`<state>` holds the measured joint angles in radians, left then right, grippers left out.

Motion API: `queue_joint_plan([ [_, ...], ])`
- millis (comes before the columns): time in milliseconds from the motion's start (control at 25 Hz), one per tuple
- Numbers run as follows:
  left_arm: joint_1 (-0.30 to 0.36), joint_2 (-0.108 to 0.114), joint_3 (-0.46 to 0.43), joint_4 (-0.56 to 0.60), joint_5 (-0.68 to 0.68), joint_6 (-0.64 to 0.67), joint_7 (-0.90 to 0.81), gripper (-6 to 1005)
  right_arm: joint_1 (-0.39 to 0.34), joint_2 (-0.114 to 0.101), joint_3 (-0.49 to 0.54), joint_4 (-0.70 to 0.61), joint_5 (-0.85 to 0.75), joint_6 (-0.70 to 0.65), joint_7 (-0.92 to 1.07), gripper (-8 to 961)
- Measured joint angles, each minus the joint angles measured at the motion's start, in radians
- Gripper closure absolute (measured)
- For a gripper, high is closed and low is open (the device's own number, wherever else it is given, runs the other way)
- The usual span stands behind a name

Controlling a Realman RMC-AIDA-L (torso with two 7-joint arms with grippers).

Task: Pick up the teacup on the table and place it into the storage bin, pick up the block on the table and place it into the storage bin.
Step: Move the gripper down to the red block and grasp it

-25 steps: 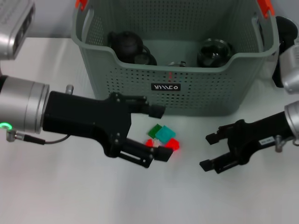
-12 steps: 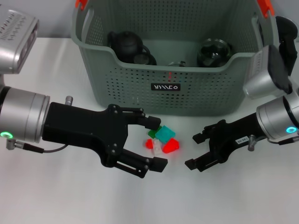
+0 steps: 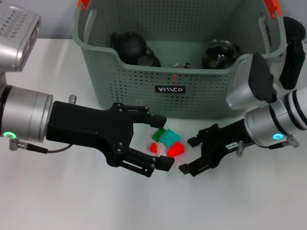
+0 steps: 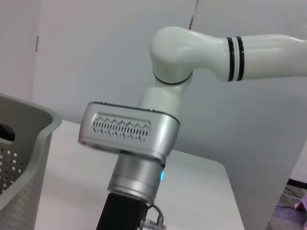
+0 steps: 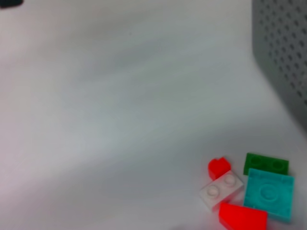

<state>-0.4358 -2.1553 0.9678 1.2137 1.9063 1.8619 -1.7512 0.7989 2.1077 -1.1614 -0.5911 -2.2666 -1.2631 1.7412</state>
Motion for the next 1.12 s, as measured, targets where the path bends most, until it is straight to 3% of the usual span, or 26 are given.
queue_joint_plan([
  [1120,-0.009,0.0,0.0,-0.021,-0.003,-0.006,0.001,47,-0.009,0.003,-0.161,0.012,0.139,0.11,-0.009,44],
])
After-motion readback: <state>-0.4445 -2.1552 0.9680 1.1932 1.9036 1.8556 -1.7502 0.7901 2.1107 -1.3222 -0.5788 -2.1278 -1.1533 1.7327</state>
